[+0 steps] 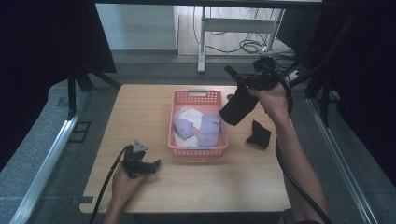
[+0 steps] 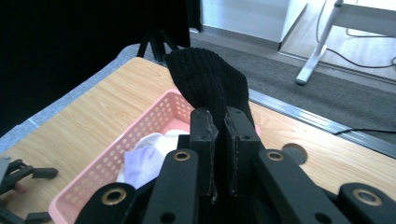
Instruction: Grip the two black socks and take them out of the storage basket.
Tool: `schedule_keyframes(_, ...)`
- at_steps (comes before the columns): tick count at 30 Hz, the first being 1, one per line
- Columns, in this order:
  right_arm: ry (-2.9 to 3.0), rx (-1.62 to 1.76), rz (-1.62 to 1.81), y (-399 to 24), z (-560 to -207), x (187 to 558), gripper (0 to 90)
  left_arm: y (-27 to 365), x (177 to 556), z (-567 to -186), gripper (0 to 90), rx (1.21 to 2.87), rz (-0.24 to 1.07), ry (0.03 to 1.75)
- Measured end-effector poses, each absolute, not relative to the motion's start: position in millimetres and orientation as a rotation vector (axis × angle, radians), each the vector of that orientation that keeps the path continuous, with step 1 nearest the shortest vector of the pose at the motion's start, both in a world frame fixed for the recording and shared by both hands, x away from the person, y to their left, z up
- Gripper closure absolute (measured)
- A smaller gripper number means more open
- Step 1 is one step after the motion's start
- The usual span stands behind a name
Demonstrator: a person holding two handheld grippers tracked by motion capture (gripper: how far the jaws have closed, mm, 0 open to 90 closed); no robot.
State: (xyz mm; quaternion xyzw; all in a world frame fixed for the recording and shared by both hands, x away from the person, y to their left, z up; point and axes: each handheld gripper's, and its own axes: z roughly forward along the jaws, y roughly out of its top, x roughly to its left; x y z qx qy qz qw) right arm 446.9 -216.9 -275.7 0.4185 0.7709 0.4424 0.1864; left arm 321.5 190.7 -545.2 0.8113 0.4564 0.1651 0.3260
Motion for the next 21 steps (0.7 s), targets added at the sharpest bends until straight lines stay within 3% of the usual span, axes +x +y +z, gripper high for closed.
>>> schedule_keyframes(11, 2.136, 1.238, 1.184, -243.4, -287.9, 448.2, 83.0, 190.8, 321.7, -545.3, 10.2, 2.126, 0.434, 1.194)
schedule_keyframes(21, 2.105, 1.321, 1.073, -269.8, -320.5, 455.3, 82.9, 190.7, 321.6, -545.4, 10.3, 2.125, 0.437, 1.194)
